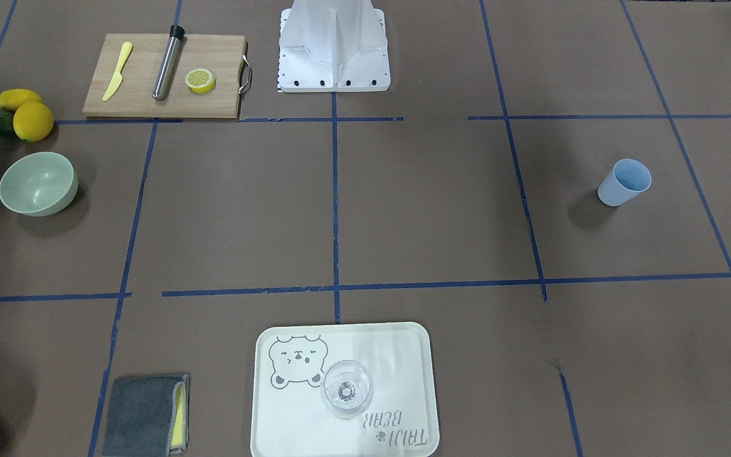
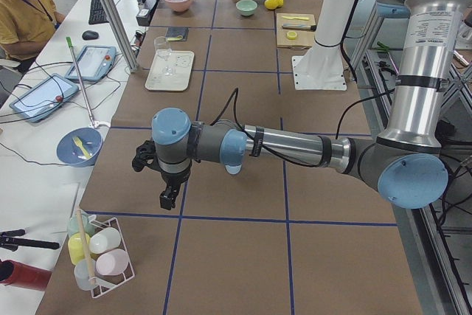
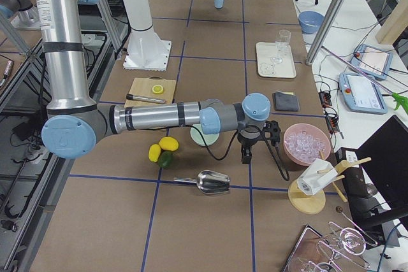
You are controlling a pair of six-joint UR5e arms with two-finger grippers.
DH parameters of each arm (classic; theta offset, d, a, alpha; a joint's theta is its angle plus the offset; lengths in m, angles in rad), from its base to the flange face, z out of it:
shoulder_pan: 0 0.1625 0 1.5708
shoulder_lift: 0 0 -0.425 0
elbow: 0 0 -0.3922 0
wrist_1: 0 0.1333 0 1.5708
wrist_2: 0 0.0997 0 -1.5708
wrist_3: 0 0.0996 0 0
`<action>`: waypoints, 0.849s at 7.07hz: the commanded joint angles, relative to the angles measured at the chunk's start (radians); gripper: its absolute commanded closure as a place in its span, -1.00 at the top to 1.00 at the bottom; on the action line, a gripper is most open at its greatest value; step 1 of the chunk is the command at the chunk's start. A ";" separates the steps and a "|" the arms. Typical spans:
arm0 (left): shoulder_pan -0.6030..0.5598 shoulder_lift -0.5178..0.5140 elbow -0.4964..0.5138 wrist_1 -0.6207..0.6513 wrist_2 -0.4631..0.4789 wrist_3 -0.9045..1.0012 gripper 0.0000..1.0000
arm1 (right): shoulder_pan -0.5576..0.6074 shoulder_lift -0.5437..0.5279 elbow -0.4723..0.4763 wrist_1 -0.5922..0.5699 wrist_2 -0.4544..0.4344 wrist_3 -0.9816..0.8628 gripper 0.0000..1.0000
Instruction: Pour ice into bowl
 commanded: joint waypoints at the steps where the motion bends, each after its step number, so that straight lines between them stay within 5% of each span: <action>1: 0.010 0.009 0.004 -0.007 -0.025 -0.004 1.00 | -0.084 -0.069 0.098 0.031 0.018 0.062 1.00; 4: 0.027 0.017 -0.033 -0.032 -0.059 -0.002 1.00 | -0.288 -0.227 0.140 0.524 -0.018 0.540 1.00; 6: 0.027 0.017 -0.028 -0.072 -0.059 -0.007 1.00 | -0.349 -0.302 0.139 0.608 -0.094 0.584 1.00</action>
